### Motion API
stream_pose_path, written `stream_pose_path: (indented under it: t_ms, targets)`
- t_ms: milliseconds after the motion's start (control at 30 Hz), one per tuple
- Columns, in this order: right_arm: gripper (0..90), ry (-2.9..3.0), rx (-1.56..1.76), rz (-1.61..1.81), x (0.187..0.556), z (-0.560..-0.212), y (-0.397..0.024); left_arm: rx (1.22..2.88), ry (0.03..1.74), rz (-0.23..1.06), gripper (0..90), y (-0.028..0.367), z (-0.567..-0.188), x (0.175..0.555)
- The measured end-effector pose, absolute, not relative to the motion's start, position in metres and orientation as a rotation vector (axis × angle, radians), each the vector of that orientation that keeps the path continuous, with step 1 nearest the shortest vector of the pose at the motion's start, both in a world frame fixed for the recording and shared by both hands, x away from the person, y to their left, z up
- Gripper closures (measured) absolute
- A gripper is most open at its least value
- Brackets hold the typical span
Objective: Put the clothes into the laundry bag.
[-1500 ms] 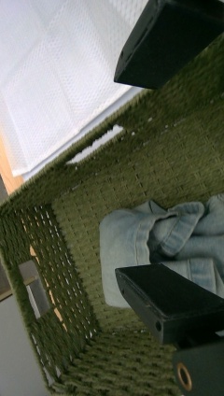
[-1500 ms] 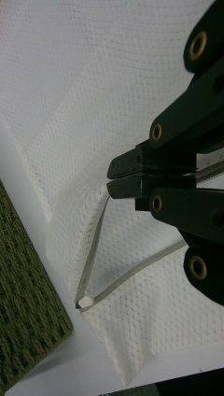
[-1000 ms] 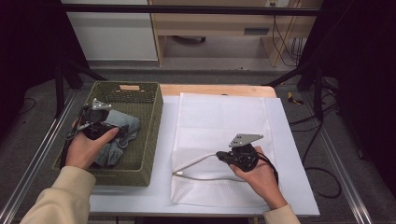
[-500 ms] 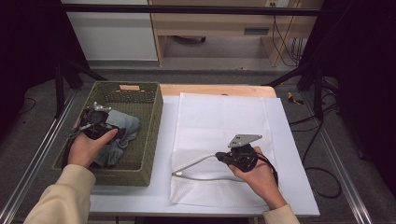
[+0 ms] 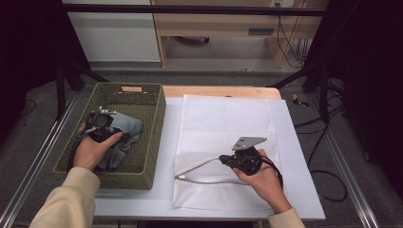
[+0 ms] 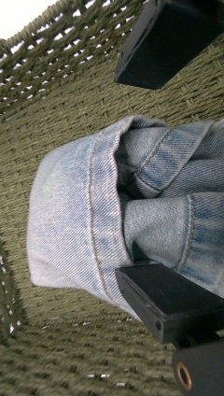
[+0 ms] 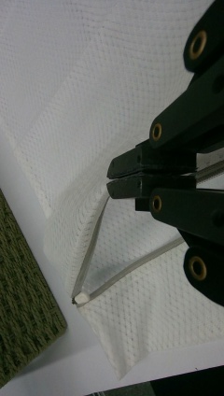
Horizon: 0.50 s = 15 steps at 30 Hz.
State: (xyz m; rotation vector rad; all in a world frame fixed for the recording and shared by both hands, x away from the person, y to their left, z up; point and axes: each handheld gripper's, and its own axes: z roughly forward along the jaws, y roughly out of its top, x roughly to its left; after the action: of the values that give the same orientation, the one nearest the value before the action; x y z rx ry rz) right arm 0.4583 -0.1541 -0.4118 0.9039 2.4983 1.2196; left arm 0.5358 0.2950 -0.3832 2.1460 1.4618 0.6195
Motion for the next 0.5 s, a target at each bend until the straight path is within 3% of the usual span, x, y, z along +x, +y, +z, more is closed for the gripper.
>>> stream_pose_path:
  t_ms: [500]
  targets:
    - [89.0,2.499,0.898,1.231,0.457,-0.41,-0.156,2.179,1.496,0.623,4.6,0.294,-0.395,0.543]
